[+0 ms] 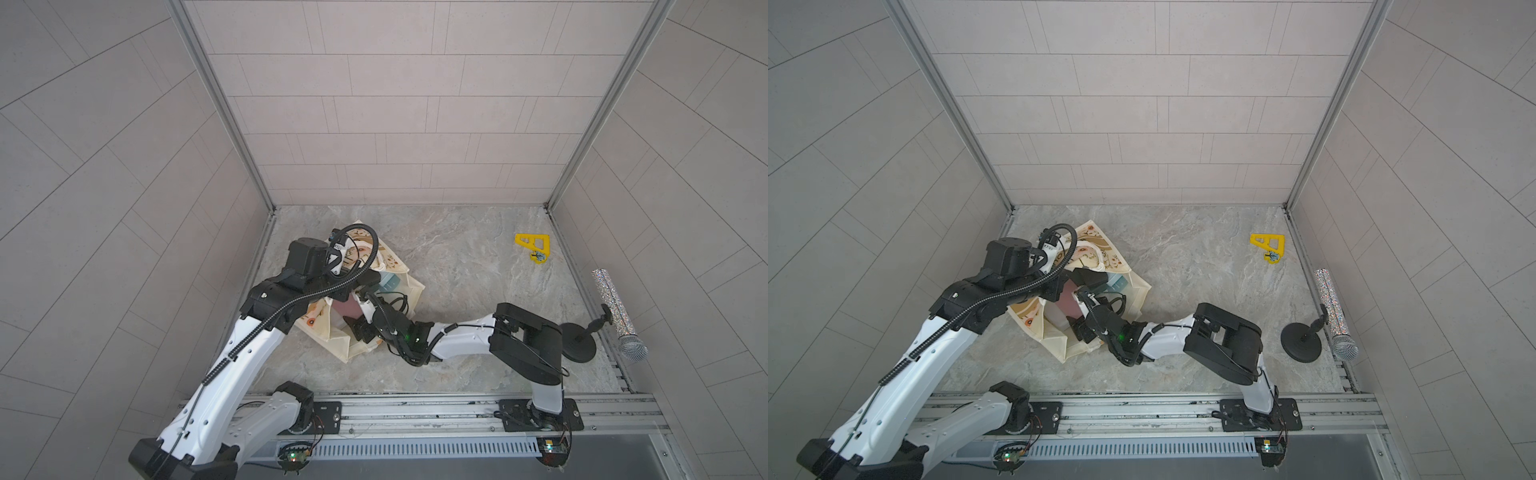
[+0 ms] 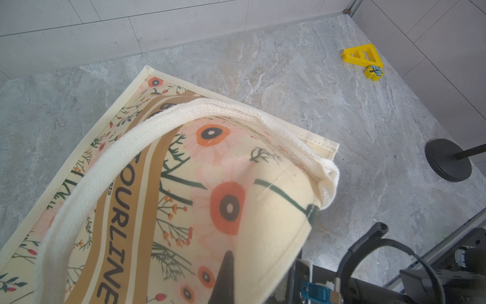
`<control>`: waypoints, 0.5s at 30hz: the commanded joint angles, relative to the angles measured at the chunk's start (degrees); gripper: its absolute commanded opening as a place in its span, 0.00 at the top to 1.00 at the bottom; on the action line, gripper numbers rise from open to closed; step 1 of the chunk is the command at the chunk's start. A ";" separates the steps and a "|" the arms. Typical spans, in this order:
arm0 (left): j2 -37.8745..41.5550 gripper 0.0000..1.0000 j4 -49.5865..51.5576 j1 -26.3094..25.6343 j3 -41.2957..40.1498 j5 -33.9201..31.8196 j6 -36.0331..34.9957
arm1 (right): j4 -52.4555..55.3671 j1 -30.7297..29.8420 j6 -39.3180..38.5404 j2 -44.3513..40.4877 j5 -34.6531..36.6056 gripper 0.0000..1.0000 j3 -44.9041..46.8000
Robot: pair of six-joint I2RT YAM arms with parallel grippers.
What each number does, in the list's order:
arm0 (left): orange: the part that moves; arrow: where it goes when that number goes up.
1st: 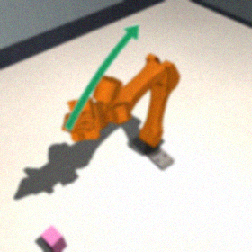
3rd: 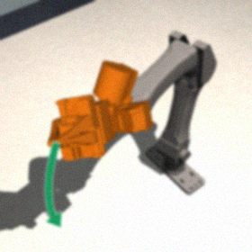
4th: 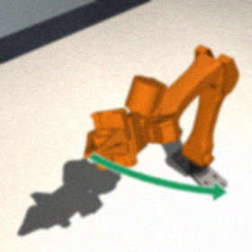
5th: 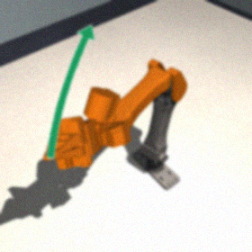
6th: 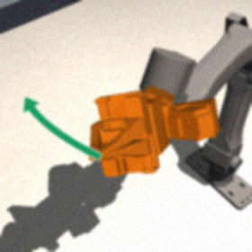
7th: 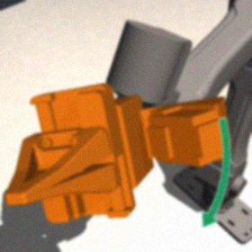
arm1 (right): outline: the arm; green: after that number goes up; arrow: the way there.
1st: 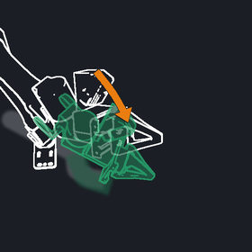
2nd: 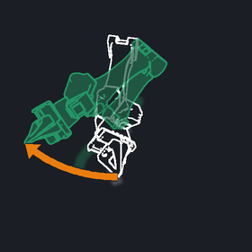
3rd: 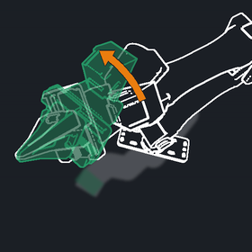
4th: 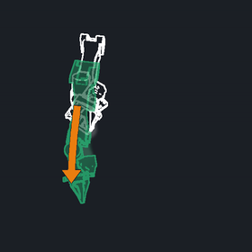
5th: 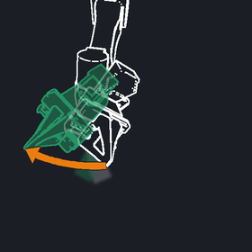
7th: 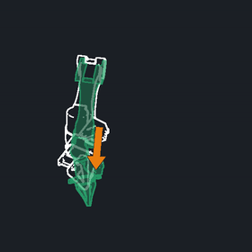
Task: Take out the pencil case from the canvas bag
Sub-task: Pick up the pencil case from the canvas bag.
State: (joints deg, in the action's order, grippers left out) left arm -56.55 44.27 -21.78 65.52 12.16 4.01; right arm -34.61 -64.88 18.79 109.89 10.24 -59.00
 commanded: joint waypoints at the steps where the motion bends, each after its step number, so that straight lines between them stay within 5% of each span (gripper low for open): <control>1: 0.71 1.00 -2.17 0.03 0.00 -0.85 0.46 | -0.20 0.81 -1.47 -4.45 0.58 0.32 2.82; 15: -3.28 1.00 0.02 -0.01 2.92 -8.21 5.72 | 7.17 0.87 -1.99 -20.57 -1.95 0.34 14.02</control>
State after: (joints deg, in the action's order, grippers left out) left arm -58.41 43.59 -22.02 66.02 9.02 6.46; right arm -29.93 -64.82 17.32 93.17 6.11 -46.22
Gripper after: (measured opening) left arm 0.053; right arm 0.747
